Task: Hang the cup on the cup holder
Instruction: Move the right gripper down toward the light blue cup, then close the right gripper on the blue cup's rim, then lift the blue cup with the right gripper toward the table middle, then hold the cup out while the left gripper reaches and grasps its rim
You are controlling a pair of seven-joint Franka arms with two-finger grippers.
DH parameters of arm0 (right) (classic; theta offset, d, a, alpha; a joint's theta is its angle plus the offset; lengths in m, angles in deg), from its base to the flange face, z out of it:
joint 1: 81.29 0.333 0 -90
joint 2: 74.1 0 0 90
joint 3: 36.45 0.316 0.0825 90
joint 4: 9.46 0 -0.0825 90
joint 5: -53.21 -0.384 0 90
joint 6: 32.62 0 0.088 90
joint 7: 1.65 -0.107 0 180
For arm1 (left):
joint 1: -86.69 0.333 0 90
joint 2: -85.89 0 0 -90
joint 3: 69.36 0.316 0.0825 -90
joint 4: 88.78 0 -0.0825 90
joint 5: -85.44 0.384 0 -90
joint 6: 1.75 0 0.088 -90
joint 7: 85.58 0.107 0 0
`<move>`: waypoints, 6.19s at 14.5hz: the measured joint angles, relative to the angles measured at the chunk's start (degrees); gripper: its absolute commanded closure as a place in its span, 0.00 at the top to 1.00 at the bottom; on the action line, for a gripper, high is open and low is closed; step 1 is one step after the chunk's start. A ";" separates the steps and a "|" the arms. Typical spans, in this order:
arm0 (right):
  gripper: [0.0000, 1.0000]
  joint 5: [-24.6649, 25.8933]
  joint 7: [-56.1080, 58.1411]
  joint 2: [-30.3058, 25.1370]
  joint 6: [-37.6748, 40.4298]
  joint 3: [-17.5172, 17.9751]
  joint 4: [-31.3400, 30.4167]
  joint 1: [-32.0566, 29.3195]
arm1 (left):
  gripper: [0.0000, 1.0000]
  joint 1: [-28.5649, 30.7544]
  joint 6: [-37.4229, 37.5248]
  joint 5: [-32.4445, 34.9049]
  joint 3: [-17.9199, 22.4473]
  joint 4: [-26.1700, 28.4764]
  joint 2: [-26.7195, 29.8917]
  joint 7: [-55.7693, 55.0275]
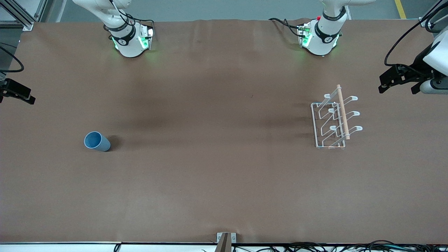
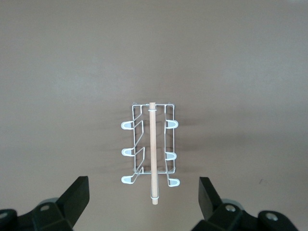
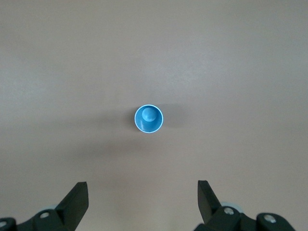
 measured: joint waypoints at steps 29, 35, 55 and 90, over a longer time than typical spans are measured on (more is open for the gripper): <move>1.00 0.34 11.27 10.44 -53.43 -2.54 -38.84 -1.06 | 1.00 -0.31 -0.08 0.01 -0.23 -0.72 -1.37 0.04; 0.85 0.34 11.27 16.40 -59.43 -2.40 -39.05 -0.97 | 1.00 -0.32 -0.08 0.01 -0.23 -0.82 -1.38 0.04; 0.01 -3.27 12.14 15.81 -17.78 -1.73 -11.18 0.35 | 1.00 -0.45 -0.07 0.01 -0.67 -0.95 -1.90 0.05; 0.00 -75.46 -8.23 21.80 -26.32 30.45 -19.36 10.35 | 1.00 -1.58 -0.42 -14.04 -33.72 -8.05 -20.75 25.70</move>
